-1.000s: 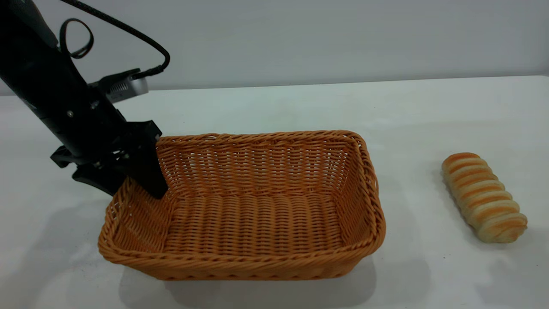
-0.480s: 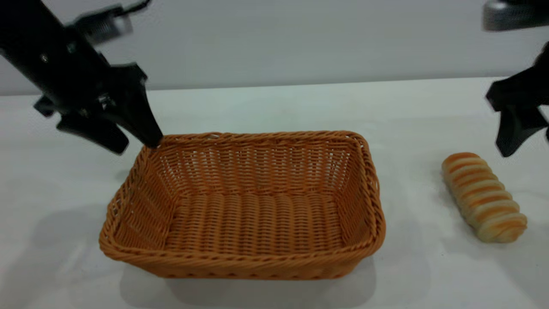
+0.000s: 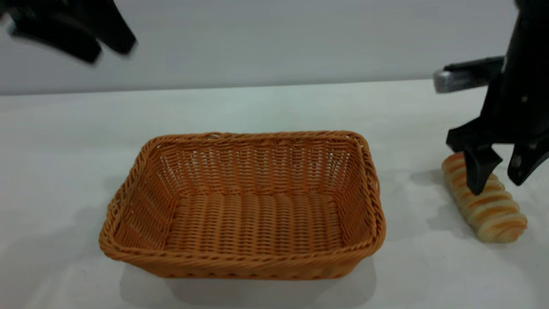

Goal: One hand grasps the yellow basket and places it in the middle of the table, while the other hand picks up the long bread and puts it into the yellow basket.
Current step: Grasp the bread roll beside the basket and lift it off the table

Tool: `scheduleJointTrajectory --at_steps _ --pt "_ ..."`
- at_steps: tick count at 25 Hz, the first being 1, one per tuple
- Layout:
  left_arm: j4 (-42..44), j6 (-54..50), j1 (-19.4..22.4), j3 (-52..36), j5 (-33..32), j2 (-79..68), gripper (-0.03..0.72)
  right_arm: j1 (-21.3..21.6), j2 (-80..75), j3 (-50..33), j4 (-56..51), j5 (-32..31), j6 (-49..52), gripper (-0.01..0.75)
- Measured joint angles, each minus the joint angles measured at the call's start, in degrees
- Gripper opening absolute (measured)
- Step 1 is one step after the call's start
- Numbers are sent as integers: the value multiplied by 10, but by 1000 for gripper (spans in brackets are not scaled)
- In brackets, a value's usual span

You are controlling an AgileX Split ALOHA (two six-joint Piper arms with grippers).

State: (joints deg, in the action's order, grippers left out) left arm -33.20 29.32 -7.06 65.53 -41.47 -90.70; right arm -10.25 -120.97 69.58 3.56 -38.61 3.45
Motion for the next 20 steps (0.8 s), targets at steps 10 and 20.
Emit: scheduleJointTrajectory --at_steps 10,20 --pt "23 7 0 -1 -44 170 580 29 -64 36 12 -1 -3 589" --pt "87 -53 0 -9 -139 200 580 46 -81 42 -40 12 -35 407"
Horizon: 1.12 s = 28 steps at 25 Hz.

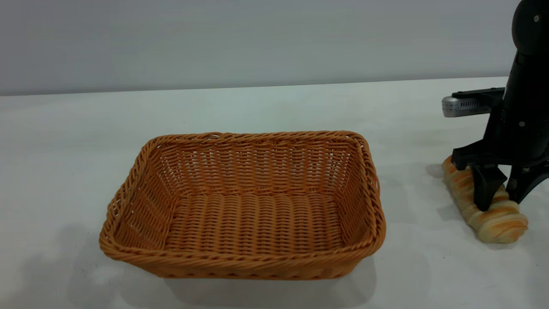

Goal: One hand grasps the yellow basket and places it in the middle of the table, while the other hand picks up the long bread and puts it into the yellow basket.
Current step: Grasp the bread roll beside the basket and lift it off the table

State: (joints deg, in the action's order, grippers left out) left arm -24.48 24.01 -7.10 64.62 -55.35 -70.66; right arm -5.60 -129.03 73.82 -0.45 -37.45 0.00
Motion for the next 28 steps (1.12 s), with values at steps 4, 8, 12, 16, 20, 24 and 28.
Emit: scheduleJointTrajectory --at_steps 4,8,12,16,20,24,28 --pt "15 -11 0 -46 -5 6 580 0 -5 0 -2 3 -6 253" --pt "16 -15 0 -90 -5 7 580 0 -17 4 -3 5 -7 125" --pt "16 -17 0 -103 -5 15 580 0 -21 5 -2 4 -12 75" --pt "15 -19 0 -104 -1 48 580 0 -17 5 -2 5 -21 72" --pt "15 -27 0 -104 2 89 580 0 0 5 -1 3 -21 61" --pt "15 -35 0 -104 2 123 579 0 59 5 0 -9 -21 61" --pt "16 -40 0 -123 13 149 579 -7 135 5 -2 -35 -24 57"
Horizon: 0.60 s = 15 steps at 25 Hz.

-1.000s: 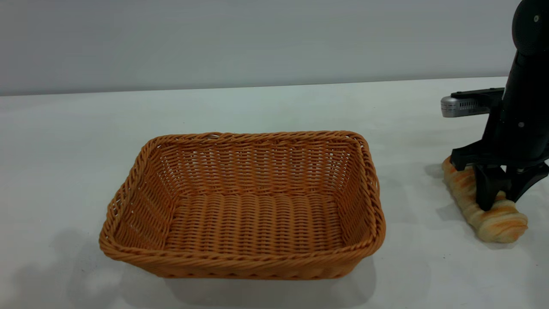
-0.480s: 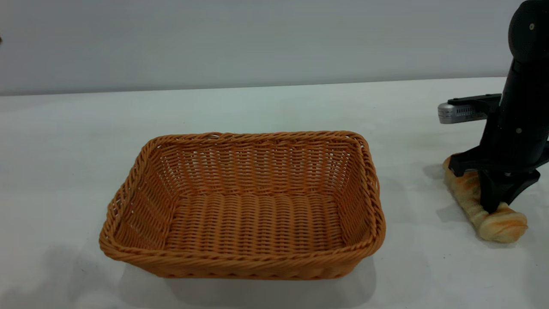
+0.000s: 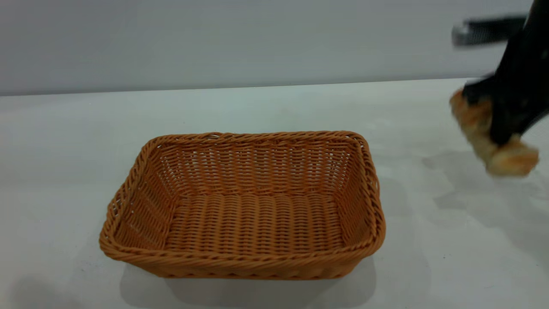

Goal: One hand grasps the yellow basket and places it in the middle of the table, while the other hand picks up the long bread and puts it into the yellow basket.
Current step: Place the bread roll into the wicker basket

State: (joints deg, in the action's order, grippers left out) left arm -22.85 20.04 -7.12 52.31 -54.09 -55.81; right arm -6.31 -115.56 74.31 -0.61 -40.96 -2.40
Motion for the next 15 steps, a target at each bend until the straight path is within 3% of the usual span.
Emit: scheduleJointTrajectory --at_steps 4,8,15 --pt "0 0 0 -19 1 1 579 -36 66 0 -5 -32 -5 57" --pt "1 0 0 -22 1 1 579 -108 116 0 -33 -46 -17 57" --pt "1 0 0 -22 1 1 578 -248 101 0 -68 16 -40 53"
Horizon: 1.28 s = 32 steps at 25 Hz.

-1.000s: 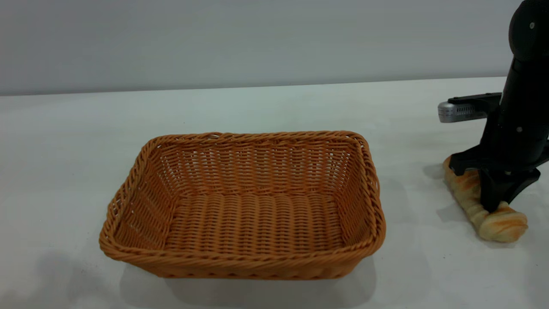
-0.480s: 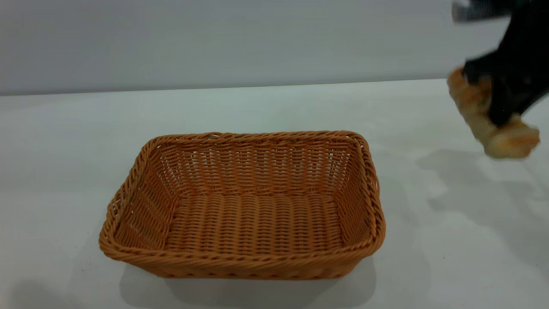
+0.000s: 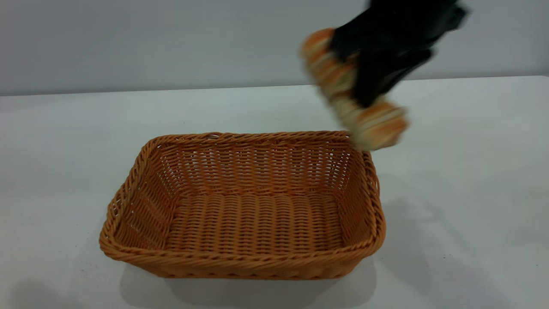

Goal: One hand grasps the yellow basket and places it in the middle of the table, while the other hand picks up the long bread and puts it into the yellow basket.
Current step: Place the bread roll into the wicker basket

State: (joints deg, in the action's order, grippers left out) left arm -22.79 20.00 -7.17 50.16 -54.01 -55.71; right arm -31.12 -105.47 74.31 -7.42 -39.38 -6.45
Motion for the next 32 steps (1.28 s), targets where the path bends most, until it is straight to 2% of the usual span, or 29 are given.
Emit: scheduleJointTrajectory --at_steps 6,13,16,21,23,26,32 --pt "-1 0 0 0 0 0 578 -67 -69 0 -10 78 -9 53" --pt "-1 0 0 0 0 0 578 -109 -138 0 -23 148 -52 74" --pt "-1 0 0 0 0 0 578 -110 -156 0 -19 169 -61 176" --pt "-1 0 0 0 1 0 578 -107 -162 0 -15 180 -64 465" --pt "-1 0 0 0 2 0 578 -107 -161 0 -13 179 -65 536" --pt "-1 0 0 0 2 0 578 -106 -148 0 -2 172 -74 576" --pt "25 -7 0 -1 1 4 578 -82 -91 0 23 139 -76 544"
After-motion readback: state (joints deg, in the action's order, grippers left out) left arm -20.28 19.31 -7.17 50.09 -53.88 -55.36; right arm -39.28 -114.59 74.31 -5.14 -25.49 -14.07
